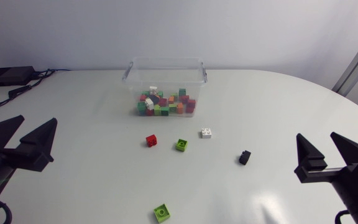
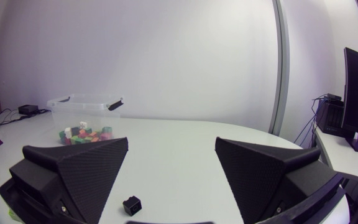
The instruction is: Place the duplo bricks in the container
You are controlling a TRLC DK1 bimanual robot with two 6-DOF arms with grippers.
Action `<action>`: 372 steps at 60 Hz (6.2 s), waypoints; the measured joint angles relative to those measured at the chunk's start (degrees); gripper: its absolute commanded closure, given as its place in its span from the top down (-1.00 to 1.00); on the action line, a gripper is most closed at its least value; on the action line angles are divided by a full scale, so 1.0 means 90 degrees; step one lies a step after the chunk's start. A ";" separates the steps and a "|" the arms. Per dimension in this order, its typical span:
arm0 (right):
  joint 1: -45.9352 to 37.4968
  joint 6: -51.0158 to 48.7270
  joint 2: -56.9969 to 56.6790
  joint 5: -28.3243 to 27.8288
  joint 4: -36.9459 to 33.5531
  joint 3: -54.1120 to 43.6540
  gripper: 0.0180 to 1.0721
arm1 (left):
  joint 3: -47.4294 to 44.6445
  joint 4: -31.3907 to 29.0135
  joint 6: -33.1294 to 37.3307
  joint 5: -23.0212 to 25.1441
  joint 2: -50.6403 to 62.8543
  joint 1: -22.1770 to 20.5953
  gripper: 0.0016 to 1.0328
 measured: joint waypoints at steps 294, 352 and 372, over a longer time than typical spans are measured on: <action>0.0996 -0.5255 1.1482 -0.0685 -0.4085 0.6382 -0.62 | 0.7478 -0.4444 0.1836 -0.0090 0.8813 -0.2924 -0.41; 0.2203 -0.3349 1.1276 -0.1581 -0.5275 1.0263 -0.61 | 0.9879 -0.2382 0.0976 0.0695 1.1276 -0.1457 0.92; 0.2397 -0.2769 1.2213 -0.1681 -0.4872 1.1594 -0.61 | 0.8199 -0.2103 0.1377 0.0816 0.9617 -0.1236 0.92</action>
